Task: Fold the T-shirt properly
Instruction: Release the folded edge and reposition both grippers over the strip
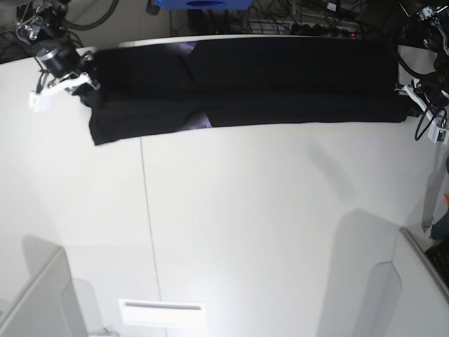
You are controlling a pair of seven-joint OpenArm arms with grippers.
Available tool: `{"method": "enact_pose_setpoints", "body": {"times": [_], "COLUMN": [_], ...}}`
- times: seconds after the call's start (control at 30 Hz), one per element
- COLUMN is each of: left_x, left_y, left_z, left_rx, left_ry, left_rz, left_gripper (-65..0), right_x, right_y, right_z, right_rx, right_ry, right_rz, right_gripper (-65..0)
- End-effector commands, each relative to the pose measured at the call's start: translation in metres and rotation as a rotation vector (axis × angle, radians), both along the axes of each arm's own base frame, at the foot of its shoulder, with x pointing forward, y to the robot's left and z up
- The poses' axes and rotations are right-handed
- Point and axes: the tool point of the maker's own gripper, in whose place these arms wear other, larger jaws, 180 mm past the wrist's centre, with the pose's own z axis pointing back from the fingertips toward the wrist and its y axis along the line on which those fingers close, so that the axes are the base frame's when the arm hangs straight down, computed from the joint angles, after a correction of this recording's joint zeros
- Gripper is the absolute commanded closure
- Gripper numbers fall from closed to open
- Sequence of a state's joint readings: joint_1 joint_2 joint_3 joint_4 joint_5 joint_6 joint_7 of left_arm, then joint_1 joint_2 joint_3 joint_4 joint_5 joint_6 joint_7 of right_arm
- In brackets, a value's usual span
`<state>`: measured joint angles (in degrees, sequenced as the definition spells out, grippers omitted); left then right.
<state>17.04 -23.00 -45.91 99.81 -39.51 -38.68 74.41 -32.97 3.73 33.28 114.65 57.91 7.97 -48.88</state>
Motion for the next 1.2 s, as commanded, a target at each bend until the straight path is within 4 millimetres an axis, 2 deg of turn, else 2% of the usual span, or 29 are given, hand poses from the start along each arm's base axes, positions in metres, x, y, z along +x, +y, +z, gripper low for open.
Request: {"method": "enact_pose_setpoints", "body": {"times": [0.0, 0.33, 0.87, 0.97, 1.0, 1.03, 1.13, 1.17], "left_x": [0.004, -0.011, -0.029, -0.039, -0.041, -0.042, -0.041, -0.035], "left_y": [0.004, 0.005, 0.009, 0.019, 0.023, 0.027, 0.029, 0.027], "left_z": [0.011, 0.002, -0.006, -0.01, -0.01, -0.009, -0.007, -0.002], "left_rx": [0.027, 0.03, 0.053, 0.108, 0.128, 0.145, 0.154, 0.163], "left_ry": [-0.027, 0.021, 0.082, 0.126, 0.139, 0.143, 0.134, 0.105], "left_rz": [-0.017, -0.018, -0.009, 0.002, 0.006, 0.013, 0.014, 0.004], "left_gripper": [0.0, 0.0, 0.0, 0.0, -3.1, -9.5, -29.1, -34.6], "right_x": [0.003, -0.026, -0.036, -0.036, -0.037, -0.038, -0.037, -0.036], "right_y": [-0.004, 0.003, 0.001, 0.001, 0.001, 0.001, 0.001, 0.001], "right_z": [0.01, -0.007, -0.016, -0.016, -0.016, -0.017, -0.016, -0.016], "right_rx": [-0.009, 0.004, -0.025, -0.019, -0.019, -0.019, -0.02, -0.021], "right_ry": [-0.037, 0.048, 0.105, 0.103, 0.105, 0.106, 0.103, 0.096], "right_rz": [-0.005, -0.02, -0.011, -0.013, -0.016, -0.016, -0.016, -0.019], "right_gripper": [0.0, 0.0, 0.0, -18.6, -23.4, -26.4, -26.1, -25.7]}}
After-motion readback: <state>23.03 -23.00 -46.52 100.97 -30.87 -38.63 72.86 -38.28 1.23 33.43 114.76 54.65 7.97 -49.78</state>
